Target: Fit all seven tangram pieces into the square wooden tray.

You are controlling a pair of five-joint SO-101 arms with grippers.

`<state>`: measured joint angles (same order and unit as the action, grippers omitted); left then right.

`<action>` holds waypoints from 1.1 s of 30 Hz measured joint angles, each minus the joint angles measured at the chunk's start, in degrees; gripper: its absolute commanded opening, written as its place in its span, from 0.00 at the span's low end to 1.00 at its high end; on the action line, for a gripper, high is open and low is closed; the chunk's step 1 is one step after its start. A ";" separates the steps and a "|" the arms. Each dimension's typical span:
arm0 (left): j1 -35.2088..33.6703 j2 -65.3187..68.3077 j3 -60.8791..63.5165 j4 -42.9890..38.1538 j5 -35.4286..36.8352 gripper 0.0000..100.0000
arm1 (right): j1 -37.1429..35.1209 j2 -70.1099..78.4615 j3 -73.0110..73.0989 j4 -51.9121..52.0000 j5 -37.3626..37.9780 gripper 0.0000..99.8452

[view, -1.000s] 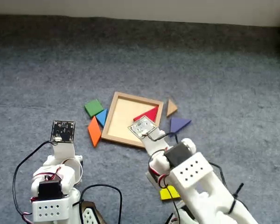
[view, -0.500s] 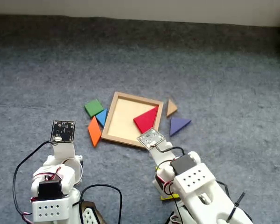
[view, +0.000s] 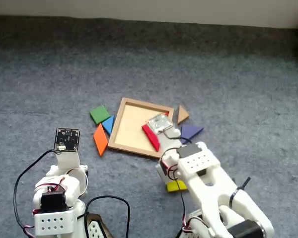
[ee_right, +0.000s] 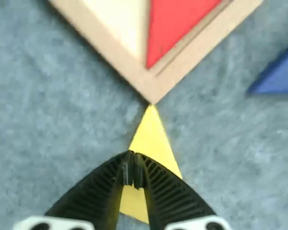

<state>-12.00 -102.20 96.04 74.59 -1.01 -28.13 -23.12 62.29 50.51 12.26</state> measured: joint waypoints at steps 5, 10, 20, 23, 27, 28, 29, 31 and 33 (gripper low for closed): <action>0.00 0.00 0.00 0.00 0.00 0.01 | 6.77 2.37 -1.32 -4.31 4.48 0.00; 0.00 0.00 0.00 0.00 0.00 0.01 | 10.11 1.49 -3.16 -0.70 5.01 0.00; 0.00 0.00 0.00 0.00 0.00 0.01 | 9.93 -17.41 -4.22 9.93 5.36 0.01; 0.00 0.00 0.00 0.00 0.00 0.01 | 8.00 -21.63 -4.04 13.10 6.15 0.01; 0.00 0.00 0.00 0.00 0.00 0.01 | 1.58 -23.91 -2.55 18.46 9.67 0.03; 0.00 0.00 0.00 0.00 0.00 0.01 | 0.44 -23.91 -2.55 19.08 9.93 0.06; 0.00 0.00 0.00 0.00 0.00 0.01 | -0.53 -23.91 -2.55 19.34 10.02 0.10; 0.00 0.00 0.00 0.00 0.00 0.01 | -2.11 -23.21 -2.55 19.52 10.20 0.20; 0.00 0.00 0.00 0.00 0.00 0.01 | -2.64 -20.92 -2.55 19.78 10.20 0.27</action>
<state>-12.00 -102.20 96.04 74.59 -1.01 -30.77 -44.04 59.74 70.29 22.46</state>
